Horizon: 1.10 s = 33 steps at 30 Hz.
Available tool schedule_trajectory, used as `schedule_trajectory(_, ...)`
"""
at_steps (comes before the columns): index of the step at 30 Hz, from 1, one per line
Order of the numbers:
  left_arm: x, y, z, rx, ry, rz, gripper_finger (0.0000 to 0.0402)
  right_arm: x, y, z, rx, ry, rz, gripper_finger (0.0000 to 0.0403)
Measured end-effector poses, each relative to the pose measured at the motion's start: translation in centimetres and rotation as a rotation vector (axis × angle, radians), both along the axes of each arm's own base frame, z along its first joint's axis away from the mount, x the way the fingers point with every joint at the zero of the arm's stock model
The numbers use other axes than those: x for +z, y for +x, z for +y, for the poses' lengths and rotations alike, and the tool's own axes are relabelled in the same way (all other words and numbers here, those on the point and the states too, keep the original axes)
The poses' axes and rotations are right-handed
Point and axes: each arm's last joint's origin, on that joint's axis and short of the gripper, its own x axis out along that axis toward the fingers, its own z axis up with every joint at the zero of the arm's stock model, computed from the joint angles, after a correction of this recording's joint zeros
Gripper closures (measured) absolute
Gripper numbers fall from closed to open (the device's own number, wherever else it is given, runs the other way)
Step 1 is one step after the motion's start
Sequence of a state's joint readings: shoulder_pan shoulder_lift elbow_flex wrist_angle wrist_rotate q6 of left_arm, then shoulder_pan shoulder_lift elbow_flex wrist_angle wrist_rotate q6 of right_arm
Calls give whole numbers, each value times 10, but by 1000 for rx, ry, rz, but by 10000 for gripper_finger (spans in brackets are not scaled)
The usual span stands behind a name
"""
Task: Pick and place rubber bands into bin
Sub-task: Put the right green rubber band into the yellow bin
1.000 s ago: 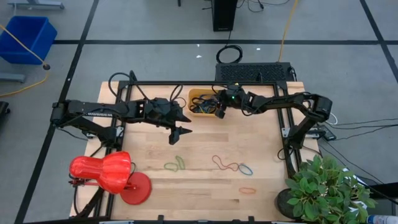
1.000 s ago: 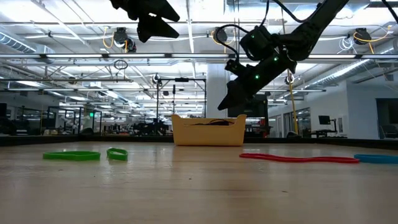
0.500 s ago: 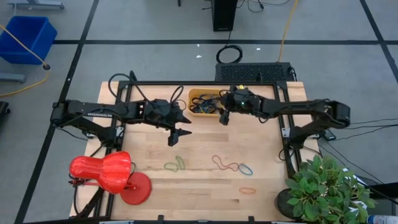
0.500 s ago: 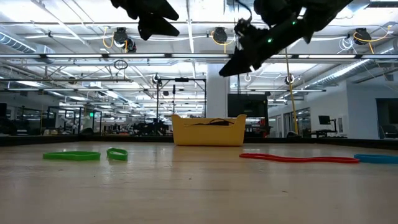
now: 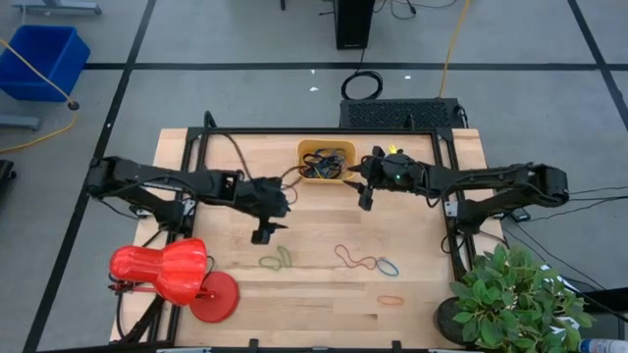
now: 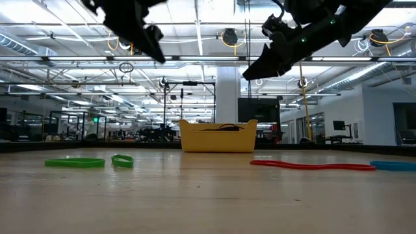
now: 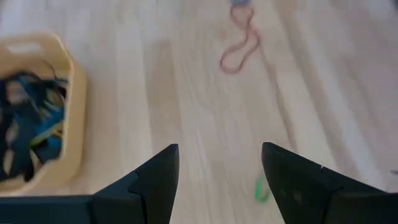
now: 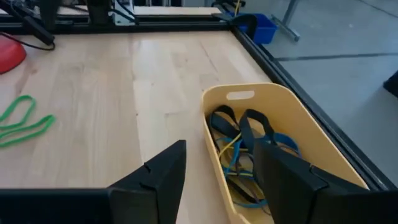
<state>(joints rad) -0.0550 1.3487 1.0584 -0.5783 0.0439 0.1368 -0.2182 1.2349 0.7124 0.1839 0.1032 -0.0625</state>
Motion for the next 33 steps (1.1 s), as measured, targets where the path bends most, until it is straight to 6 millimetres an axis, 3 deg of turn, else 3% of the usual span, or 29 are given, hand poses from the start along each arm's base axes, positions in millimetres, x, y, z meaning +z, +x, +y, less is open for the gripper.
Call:
schedule_trajectory(17, -107, 38, -24, -121, 48, 421, 165, -4, -2, 0, 1, -15, -60, 221)
schedule_trajectory(28, -135, 46, -35, -169, 45, 473, 170, -4, -2, 0, 1, -15, -59, 222)
schedule_trajectory(33, -139, 47, -37, -176, 40, 486, 220, -5, -2, 0, 1, -14, -54, 223)
